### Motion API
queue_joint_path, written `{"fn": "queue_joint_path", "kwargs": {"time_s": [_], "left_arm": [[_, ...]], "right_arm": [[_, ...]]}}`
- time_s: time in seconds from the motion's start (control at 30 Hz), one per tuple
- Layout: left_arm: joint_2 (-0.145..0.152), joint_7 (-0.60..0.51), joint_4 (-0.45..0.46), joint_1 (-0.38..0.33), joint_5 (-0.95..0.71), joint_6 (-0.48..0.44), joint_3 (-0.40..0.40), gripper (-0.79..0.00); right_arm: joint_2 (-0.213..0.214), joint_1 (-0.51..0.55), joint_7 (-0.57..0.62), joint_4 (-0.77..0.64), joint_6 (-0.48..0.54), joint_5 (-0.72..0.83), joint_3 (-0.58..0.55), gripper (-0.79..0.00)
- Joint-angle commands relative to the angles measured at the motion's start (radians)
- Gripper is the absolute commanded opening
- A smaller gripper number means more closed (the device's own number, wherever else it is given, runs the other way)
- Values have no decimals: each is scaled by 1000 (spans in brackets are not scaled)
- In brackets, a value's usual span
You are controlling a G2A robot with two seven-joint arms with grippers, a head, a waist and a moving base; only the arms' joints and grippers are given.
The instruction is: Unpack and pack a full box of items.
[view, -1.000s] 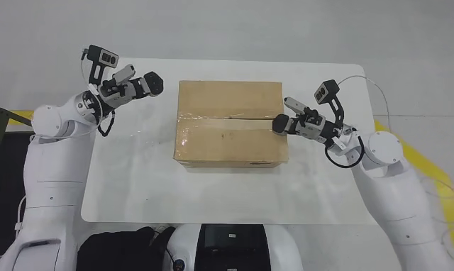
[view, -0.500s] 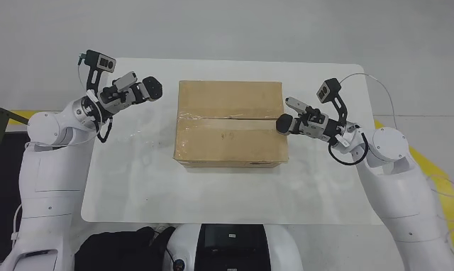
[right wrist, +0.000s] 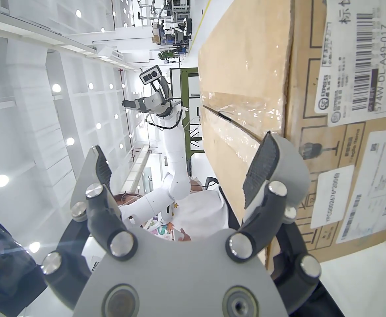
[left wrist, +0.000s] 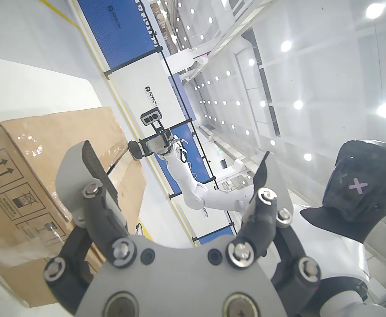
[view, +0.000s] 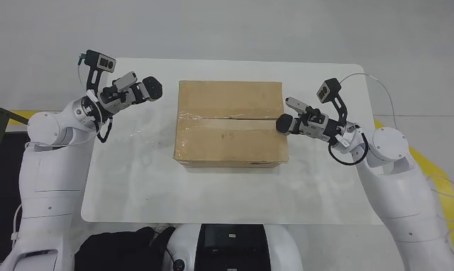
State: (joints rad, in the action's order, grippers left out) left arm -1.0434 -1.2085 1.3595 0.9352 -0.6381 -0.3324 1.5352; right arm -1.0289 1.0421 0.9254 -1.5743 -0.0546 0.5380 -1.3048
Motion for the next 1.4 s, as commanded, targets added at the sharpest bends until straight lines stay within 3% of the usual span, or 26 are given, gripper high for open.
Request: {"fn": "queue_joint_path", "kwargs": {"time_s": [0.0,0.53,0.8,1.27,1.37], "left_arm": [[0,36,13,17,5,2,1,0],[9,323,321,402,59,-41,156,0],[0,490,367,586,94,-134,233,0],[0,502,367,596,98,-143,243,0],[0,544,361,600,125,-106,252,0]], "right_arm": [[0,0,0,0,0,0,0,0],[0,0,0,0,0,0,0,0],[0,0,0,0,0,0,0,0],[0,0,0,0,0,0,0,0],[0,0,0,0,0,0,0,0]]}}
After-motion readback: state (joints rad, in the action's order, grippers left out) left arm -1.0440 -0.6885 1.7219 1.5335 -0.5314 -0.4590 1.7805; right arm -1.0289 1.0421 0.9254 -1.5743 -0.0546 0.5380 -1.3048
